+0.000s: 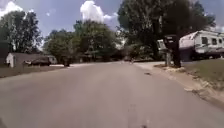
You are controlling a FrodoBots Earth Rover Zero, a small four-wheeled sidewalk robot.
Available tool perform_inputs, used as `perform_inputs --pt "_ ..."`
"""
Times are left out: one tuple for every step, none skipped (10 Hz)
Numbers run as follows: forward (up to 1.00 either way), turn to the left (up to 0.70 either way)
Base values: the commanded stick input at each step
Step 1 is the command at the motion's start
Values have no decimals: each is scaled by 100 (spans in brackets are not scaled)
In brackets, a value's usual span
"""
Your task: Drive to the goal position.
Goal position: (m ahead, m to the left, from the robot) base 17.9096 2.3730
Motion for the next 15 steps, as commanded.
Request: perform_inputs --pt "85 0" --pt "85 0" --pt "85 -20" --pt "85 -34" --pt "85 -34" --pt "85 -34" --pt "85 -9" --pt "85 0" --pt "85 0" --pt "85 0" --pt "85 0" --pt "85 0" --pt "85 0" --pt "85 0" --pt "85 0"
